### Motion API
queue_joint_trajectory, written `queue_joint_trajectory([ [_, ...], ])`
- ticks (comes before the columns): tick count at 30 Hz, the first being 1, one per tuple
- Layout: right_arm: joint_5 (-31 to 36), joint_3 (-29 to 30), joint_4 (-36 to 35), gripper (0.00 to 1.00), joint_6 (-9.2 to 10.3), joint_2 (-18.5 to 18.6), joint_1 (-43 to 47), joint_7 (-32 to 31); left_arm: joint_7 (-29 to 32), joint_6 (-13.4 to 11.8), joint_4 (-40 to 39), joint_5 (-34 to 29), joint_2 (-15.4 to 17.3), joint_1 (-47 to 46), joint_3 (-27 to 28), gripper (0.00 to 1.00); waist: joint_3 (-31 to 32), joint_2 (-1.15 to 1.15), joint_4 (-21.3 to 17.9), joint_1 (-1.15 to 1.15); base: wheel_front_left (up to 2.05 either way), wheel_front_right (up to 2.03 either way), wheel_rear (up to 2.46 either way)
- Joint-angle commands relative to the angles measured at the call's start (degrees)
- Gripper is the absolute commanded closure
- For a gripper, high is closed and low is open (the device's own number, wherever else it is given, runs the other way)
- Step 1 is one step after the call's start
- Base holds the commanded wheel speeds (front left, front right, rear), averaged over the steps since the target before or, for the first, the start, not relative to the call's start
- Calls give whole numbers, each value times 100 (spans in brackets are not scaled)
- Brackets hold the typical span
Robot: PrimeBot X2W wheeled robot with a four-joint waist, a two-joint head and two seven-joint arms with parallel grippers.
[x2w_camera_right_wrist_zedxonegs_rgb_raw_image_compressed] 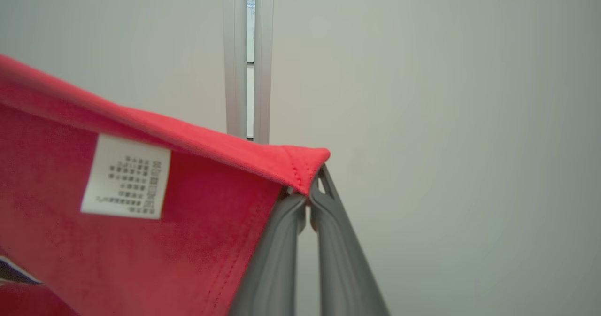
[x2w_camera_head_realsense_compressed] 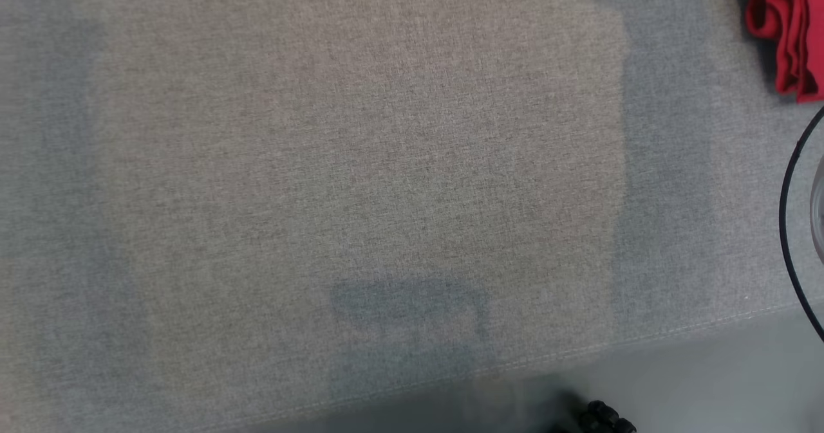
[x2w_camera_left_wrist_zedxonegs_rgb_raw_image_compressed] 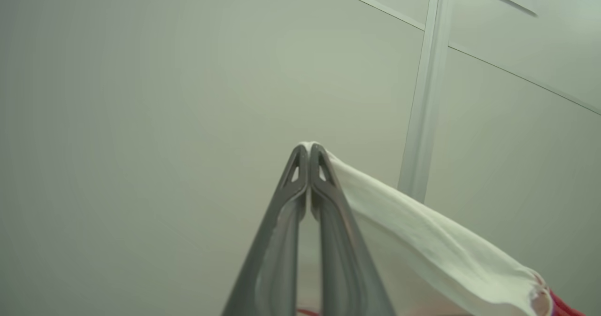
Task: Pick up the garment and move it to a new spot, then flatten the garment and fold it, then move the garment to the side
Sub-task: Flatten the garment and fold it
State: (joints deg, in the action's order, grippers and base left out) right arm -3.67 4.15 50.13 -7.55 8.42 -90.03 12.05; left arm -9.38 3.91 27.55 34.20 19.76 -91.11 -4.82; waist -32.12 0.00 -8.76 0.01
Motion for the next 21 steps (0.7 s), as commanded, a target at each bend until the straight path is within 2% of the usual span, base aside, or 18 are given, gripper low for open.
queue_joint_trajectory([
  [1, 215, 159, 32, 100, 14, 14, -130, 119, -170, 27, 36, 118, -52, -144, 127, 100, -283, 0, -112, -1, 0, 0, 0],
  [7, 876, 388, -24, 100, 13, -94, -6, 284, -452, 149, 39, 228, -149, 284, 219, 100, -428, 0, 2, -1, 0, 0, 0],
  [12, 1063, 108, 264, 100, 13, -97, 459, 302, -476, 121, -84, 253, -108, 1191, 238, 100, -402, 0, 112, -1, 0, 0, 0],
  [16, 846, -245, 649, 100, 13, -8, 1003, 120, -459, 44, -475, 448, -182, 2340, 385, 100, -148, 0, 238, -1, 0, 0, 0],
  [21, 296, -735, 1000, 100, 14, 150, 1706, -409, -413, -301, -1257, 738, -393, 4091, 681, 100, 404, 0, 384, -1, 0, 0, 0],
])
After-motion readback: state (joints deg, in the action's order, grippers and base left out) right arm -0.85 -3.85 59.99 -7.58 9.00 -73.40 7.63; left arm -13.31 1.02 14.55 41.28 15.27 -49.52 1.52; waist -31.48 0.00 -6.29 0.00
